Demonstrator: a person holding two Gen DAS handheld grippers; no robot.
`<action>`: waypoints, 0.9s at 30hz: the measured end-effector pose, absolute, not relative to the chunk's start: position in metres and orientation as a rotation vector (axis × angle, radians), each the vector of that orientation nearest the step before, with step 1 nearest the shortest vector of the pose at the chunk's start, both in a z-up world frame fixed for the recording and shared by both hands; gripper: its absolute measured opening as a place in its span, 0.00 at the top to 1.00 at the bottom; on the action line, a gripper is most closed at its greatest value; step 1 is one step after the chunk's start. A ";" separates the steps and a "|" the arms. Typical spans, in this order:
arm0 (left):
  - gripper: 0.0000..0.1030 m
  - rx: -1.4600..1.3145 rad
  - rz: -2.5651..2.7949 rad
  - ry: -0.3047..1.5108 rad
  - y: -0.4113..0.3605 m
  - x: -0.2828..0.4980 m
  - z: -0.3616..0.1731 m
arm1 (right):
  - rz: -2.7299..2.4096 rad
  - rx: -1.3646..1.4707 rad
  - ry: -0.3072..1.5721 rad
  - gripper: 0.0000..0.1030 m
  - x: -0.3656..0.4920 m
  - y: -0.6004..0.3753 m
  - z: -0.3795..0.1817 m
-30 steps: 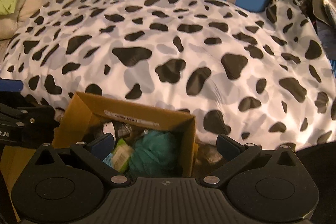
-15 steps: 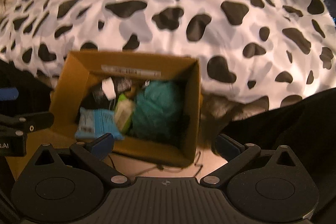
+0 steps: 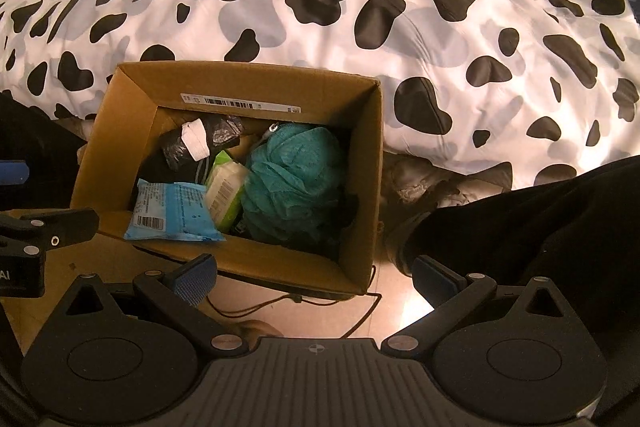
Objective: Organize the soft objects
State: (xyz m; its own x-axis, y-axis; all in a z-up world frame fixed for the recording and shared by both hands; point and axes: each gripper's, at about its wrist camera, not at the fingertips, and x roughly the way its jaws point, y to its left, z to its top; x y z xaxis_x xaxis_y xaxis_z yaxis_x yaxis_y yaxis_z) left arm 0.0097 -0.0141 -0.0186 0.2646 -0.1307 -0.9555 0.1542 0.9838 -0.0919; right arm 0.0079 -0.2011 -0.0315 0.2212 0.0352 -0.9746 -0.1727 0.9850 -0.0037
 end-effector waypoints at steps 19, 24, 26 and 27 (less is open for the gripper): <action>0.00 0.038 -0.178 1.304 -0.017 0.011 -0.022 | 0.146 -0.124 1.340 0.00 0.008 -0.200 -0.033; 0.00 0.051 -0.177 1.299 -0.019 0.010 -0.021 | 0.146 -0.124 1.340 0.00 0.008 -0.200 -0.033; 0.00 0.052 -0.178 1.297 -0.019 0.010 -0.021 | 0.146 -0.124 1.340 0.00 0.008 -0.200 -0.034; 0.00 0.051 -0.179 1.297 -0.019 0.010 -0.021 | 0.146 -0.124 1.340 0.00 0.008 -0.200 -0.034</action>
State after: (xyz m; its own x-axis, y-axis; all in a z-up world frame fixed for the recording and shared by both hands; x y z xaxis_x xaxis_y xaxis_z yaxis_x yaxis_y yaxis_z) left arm 0.0104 -0.0190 -0.0207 0.2587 -0.1032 -0.9604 0.1604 0.9851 -0.0627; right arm 0.0081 -0.1995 -0.0336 0.2220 0.0340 -0.9744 -0.1763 0.9843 -0.0058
